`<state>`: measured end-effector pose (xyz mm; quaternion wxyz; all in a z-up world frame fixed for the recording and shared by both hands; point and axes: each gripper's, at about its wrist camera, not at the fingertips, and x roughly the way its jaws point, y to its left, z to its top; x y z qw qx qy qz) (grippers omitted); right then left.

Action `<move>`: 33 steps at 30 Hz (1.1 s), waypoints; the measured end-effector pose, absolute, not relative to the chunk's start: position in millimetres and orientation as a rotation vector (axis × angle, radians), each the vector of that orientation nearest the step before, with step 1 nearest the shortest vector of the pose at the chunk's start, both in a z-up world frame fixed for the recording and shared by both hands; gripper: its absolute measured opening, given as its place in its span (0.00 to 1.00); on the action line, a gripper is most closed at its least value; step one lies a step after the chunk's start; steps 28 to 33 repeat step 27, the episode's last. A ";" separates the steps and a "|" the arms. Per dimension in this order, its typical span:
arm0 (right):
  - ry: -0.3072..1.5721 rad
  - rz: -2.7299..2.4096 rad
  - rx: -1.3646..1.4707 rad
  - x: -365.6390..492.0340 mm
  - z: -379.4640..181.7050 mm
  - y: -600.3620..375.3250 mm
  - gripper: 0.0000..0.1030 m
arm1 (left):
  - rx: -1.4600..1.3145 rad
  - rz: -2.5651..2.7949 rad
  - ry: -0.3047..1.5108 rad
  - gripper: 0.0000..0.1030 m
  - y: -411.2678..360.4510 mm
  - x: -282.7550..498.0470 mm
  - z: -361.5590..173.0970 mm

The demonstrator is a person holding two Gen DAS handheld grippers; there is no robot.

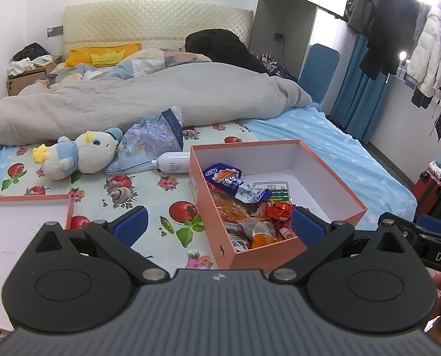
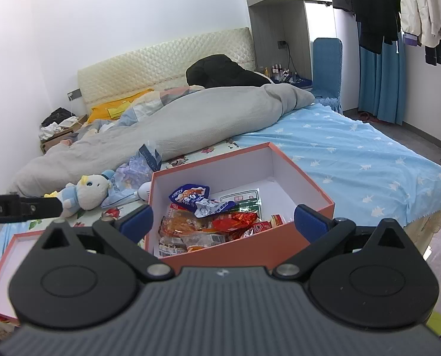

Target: Organize snacks

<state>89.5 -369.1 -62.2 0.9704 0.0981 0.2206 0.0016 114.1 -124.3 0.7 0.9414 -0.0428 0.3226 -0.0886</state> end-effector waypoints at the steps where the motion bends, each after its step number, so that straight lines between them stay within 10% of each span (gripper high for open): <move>1: 0.446 0.002 0.199 89.5 -62.2 -368.8 1.00 | -0.089 -0.180 0.658 1.00 -123.8 114.1 0.5; 33: 0.453 0.000 0.201 88.2 -67.2 -370.6 1.00 | -0.091 -0.176 0.665 1.00 -117.8 112.0 -4.1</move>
